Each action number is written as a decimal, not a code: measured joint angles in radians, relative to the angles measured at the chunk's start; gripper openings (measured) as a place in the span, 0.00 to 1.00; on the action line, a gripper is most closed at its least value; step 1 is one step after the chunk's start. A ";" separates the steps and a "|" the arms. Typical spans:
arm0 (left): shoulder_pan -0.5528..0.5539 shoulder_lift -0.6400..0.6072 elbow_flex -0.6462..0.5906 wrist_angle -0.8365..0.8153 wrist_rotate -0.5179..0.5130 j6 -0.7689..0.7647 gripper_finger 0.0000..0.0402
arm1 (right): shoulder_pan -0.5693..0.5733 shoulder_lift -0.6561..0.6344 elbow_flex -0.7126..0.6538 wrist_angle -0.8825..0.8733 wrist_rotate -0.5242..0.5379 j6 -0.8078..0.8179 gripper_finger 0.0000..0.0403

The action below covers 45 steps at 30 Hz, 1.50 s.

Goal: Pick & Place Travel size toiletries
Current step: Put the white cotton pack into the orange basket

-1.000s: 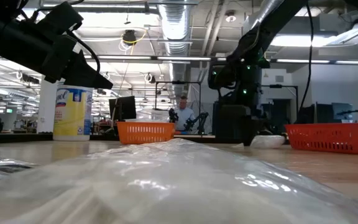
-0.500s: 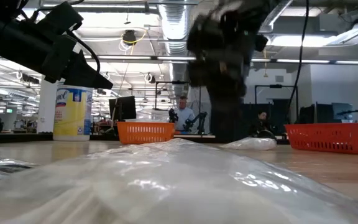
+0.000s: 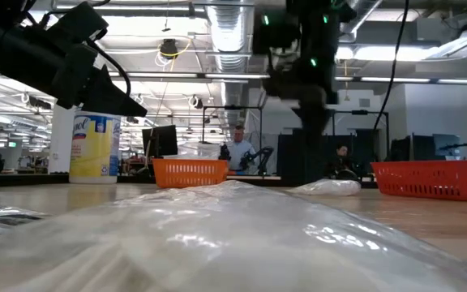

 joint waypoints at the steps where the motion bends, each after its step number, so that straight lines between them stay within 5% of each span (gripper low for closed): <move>1: 0.000 0.000 0.000 0.000 0.000 0.000 0.01 | -0.023 0.000 -0.015 -0.029 0.020 0.023 0.00; 13: 0.000 0.000 0.000 0.000 -0.001 0.001 0.01 | -0.242 0.002 -0.200 0.050 0.017 0.005 0.00; 37: 0.013 0.000 0.000 0.000 0.039 -0.026 0.01 | -0.008 0.002 -0.240 0.498 -0.358 -0.114 0.00; 39: 0.026 0.000 0.000 0.007 0.139 -0.047 0.01 | 0.015 0.002 -0.240 0.519 -0.356 -0.089 0.00; 43: 0.111 -0.004 0.000 0.041 0.583 -0.046 0.01 | 0.038 0.002 -0.240 0.512 -0.316 -0.043 0.00; 45: 0.150 0.003 0.000 0.044 0.700 -0.060 0.01 | 0.044 0.002 -0.240 0.511 -0.316 -0.026 0.00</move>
